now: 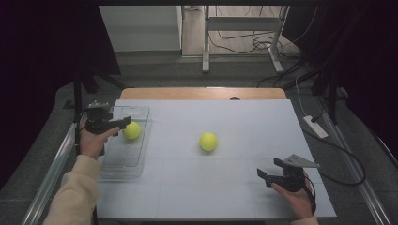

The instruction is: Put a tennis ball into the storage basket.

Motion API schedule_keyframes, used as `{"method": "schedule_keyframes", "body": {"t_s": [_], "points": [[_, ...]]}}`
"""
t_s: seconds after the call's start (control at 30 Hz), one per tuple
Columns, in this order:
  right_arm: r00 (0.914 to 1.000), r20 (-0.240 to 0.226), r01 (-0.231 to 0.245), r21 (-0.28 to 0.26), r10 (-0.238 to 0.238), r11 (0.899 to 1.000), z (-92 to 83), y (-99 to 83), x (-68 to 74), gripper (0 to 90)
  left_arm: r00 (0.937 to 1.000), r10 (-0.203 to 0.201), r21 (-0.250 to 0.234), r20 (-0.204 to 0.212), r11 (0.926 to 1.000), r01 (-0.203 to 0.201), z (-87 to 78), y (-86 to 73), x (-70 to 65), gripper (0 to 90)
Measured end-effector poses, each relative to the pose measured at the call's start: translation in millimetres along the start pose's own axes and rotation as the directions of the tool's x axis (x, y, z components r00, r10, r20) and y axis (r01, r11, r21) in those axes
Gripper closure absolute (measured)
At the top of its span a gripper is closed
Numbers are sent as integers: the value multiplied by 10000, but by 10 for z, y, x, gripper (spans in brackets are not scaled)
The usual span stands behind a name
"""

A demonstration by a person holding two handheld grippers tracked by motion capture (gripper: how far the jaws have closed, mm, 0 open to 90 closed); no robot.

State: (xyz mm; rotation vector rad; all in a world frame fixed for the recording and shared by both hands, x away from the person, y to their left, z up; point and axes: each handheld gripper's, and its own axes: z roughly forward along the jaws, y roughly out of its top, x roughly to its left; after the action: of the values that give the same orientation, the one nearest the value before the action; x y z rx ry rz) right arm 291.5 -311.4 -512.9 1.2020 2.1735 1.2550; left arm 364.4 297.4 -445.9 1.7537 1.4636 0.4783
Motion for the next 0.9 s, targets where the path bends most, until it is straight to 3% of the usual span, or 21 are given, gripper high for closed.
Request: {"method": "schedule_keyframes", "body": {"t_s": [0.4,0.9], "points": [[9997,157,-212,-11,212,9998,-13,-14,-20,131,9967,265,-481,764,9986,-228,-109,-95,-100,155],[9992,288,-281,-47,282,9996,-82,-54,-43,131,9894,641,-720,1299,9959,-551,-126,-92,-303,154]]}}
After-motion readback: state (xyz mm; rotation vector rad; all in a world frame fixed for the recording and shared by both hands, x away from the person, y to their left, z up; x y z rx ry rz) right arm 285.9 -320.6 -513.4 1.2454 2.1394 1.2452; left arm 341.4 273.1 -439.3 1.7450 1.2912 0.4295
